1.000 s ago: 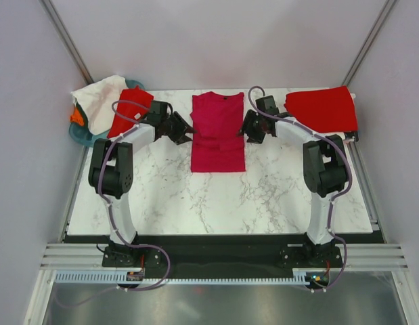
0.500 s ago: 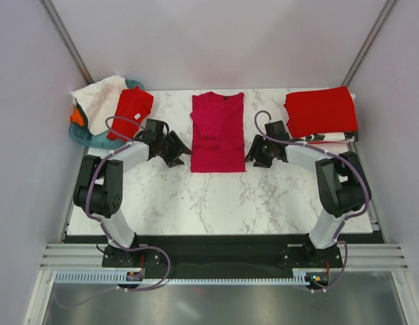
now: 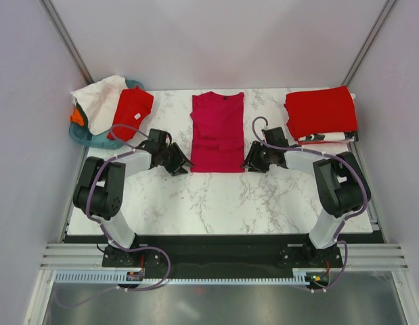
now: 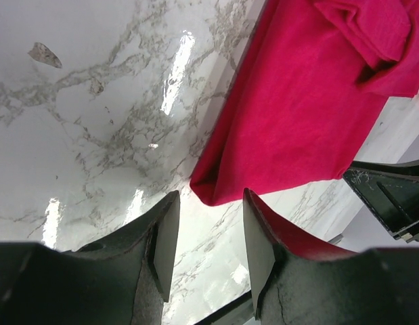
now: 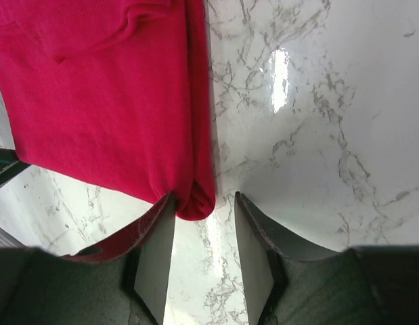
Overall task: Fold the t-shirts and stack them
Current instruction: Fold the tshirt
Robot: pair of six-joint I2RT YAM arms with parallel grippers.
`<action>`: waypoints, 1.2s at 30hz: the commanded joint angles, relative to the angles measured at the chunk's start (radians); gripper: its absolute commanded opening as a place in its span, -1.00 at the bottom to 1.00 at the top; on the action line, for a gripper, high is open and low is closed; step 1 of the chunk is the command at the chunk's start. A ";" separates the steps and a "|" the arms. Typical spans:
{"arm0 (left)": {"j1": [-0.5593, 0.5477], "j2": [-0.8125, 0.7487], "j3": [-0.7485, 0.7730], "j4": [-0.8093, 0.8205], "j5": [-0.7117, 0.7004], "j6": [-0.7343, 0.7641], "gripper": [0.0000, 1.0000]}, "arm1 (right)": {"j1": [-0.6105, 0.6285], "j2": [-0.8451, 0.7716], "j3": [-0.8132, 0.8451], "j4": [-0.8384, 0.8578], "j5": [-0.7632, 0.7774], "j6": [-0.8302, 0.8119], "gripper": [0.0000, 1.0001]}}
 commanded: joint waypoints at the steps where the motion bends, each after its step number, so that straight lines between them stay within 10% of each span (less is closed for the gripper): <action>1: -0.010 0.018 -0.006 0.047 0.014 0.037 -0.02 | 0.006 0.019 -0.009 0.023 -0.023 -0.015 -0.06; 14: -0.010 0.023 -0.015 0.048 0.009 0.047 -0.03 | 0.006 -0.101 -0.060 0.050 0.016 -0.006 0.23; 27: -0.011 0.026 -0.021 0.051 0.003 0.047 -0.03 | 0.008 0.034 -0.030 0.065 -0.024 0.003 -0.15; 36: -0.019 0.055 -0.027 0.087 0.006 0.027 -0.20 | 0.008 0.057 -0.018 0.073 -0.036 0.005 -0.84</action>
